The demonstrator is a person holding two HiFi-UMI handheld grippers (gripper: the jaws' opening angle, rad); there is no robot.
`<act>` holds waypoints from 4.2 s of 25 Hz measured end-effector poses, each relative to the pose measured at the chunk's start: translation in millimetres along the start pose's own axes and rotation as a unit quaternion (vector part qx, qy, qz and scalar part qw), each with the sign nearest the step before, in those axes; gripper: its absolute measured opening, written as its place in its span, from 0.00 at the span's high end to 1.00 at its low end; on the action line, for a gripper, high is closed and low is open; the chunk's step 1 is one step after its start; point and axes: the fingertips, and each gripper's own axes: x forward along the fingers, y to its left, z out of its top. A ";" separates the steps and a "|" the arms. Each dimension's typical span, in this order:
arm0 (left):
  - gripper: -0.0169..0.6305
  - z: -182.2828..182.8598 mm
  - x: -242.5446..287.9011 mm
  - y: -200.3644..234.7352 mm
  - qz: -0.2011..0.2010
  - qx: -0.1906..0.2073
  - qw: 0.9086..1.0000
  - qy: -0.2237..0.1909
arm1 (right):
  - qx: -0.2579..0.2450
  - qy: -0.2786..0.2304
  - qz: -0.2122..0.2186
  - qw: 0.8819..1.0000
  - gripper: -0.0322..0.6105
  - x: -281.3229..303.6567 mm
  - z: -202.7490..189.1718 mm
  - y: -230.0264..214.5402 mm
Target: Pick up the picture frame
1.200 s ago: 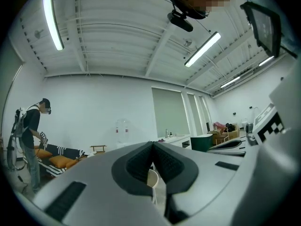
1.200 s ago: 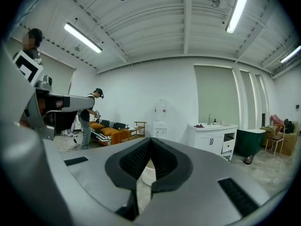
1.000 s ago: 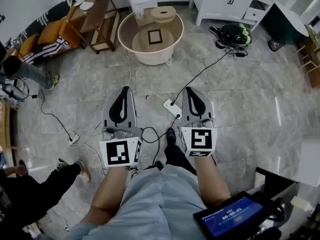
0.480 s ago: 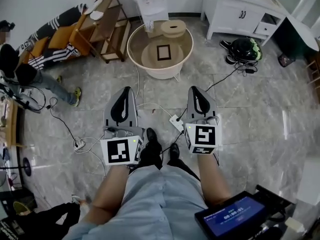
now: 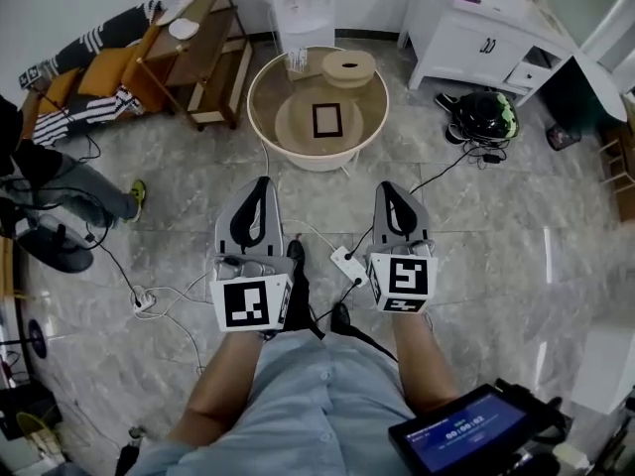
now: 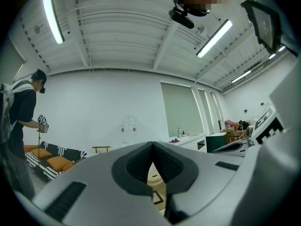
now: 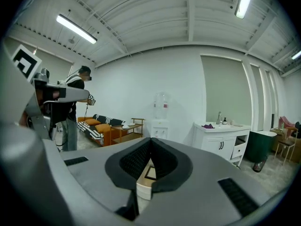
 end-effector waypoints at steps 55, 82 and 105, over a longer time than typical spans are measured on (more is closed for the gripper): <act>0.96 -164.7 434.4 148.1 -0.063 -0.029 0.993 0.094 | 0.023 0.113 -0.027 0.993 0.93 436.6 -48.1 -76.5; 0.96 -344.0 492.6 97.9 -0.059 -0.066 0.972 0.217 | 0.070 0.250 0.033 0.965 0.92 515.9 -249.3 -93.0; 0.96 -449.2 502.3 79.1 -0.052 -0.096 0.953 0.281 | 0.095 0.324 0.074 0.938 0.79 547.4 -366.3 -80.2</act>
